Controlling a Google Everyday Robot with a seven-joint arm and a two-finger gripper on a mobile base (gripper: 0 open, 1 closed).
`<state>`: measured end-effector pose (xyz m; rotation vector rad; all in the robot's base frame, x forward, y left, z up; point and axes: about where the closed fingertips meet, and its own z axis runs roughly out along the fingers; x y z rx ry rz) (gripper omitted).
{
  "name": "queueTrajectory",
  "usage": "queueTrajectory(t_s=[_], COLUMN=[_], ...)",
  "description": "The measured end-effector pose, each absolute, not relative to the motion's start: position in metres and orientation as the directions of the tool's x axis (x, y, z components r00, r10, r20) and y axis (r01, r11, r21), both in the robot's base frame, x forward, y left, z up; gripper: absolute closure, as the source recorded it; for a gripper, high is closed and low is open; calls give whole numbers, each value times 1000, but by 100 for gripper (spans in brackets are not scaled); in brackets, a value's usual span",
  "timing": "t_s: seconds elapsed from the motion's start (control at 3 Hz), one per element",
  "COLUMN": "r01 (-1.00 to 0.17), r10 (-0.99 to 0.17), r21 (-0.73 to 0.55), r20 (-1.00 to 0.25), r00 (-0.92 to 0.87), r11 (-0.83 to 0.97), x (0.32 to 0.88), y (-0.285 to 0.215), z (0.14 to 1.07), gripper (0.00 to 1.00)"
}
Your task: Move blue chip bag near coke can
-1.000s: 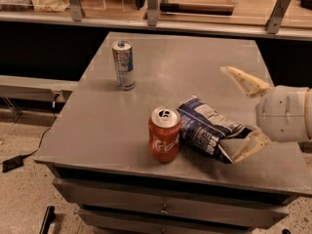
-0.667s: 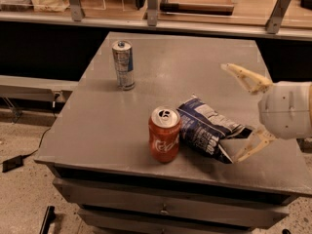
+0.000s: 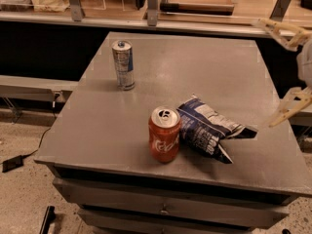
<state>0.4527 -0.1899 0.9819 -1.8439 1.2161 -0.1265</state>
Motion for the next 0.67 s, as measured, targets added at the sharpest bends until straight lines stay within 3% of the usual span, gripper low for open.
queueTrajectory(t_s=[0.33,0.67], r01=[-620,-620], r10=[-793,-793], r21=[-773,-773], r20=[-292,-292], r00=[535,535], r11=[-133,-133], x=[481,481], y=[-190,-190], z=[1040,1040], gripper=[0,0])
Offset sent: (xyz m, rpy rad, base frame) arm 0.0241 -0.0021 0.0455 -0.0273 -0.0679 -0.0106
